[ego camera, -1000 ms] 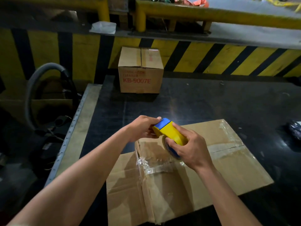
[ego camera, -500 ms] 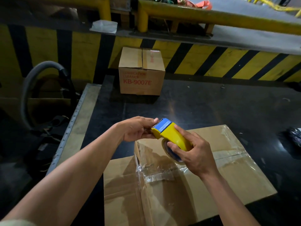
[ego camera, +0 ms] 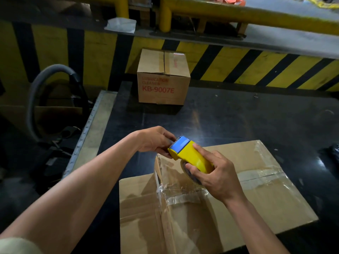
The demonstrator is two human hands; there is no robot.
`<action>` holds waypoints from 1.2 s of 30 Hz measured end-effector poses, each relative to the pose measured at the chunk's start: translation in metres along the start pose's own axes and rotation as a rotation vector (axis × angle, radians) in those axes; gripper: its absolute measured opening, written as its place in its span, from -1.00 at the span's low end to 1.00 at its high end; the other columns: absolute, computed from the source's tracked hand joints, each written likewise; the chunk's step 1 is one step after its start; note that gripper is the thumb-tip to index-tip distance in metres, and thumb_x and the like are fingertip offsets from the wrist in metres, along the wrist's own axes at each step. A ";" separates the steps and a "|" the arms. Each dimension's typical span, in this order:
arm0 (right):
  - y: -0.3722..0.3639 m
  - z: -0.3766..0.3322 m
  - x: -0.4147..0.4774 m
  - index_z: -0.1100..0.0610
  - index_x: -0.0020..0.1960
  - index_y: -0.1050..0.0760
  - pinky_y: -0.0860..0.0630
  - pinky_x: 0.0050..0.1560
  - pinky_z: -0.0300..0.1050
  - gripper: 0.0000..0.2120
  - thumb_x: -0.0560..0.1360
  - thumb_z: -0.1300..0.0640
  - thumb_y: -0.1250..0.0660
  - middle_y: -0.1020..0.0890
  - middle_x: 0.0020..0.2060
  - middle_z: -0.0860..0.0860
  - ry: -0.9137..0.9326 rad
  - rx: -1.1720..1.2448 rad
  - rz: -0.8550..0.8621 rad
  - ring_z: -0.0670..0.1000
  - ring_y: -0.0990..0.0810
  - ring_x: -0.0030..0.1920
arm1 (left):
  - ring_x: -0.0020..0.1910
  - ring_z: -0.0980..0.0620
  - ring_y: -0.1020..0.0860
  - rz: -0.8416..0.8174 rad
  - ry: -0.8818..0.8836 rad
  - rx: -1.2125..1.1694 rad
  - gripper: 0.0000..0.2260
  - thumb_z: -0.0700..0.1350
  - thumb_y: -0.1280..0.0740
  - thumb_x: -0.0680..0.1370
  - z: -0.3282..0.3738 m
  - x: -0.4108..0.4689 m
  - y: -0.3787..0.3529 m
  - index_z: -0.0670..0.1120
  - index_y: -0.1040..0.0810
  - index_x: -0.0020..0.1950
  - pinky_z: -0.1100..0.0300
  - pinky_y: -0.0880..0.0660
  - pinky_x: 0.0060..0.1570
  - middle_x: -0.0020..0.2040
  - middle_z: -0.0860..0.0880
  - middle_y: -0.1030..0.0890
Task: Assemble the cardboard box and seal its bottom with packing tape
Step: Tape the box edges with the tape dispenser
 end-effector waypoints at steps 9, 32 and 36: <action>0.003 -0.015 -0.003 -0.17 0.41 -0.45 -0.46 -0.23 -0.29 -0.38 0.38 -0.25 -0.45 -0.53 -0.20 -0.08 -0.085 -0.021 0.055 -0.12 -0.53 -0.21 | -0.36 0.04 -0.67 0.206 -0.076 0.072 -0.88 -0.36 -0.33 0.59 0.010 0.006 0.003 -0.29 -0.67 0.00 0.30 -0.56 -0.38 -0.27 -0.14 -0.67; -0.049 -0.060 -0.052 -0.22 0.50 -0.27 -0.33 -0.17 -0.20 -0.38 0.48 -0.32 -0.24 -0.37 -0.22 -0.07 -0.396 -0.181 -0.155 -0.01 -0.42 -0.15 | -0.22 0.02 -0.71 0.288 0.032 0.533 -0.90 -0.24 -0.41 0.52 -0.027 0.034 0.042 -0.11 -0.72 -0.14 0.20 -0.66 -0.28 -0.30 0.03 -0.71; -0.044 -0.059 -0.055 -0.24 0.53 -0.21 -0.42 -0.09 -0.16 -0.35 0.47 -0.34 -0.24 -0.37 -0.20 -0.06 -0.436 -0.191 -0.176 0.01 -0.45 -0.11 | -0.11 0.02 -0.69 0.253 0.030 0.539 -0.91 -0.20 -0.41 0.55 -0.035 0.040 0.039 -0.09 -0.72 -0.10 0.27 -0.61 -0.31 -0.17 -0.01 -0.73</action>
Point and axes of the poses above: each hand's wrist, its own x-axis towards the middle knuckle, its own y-axis out of the back of the hand, z = x × y, the point moved 3 cm from there along x, towards the middle knuckle
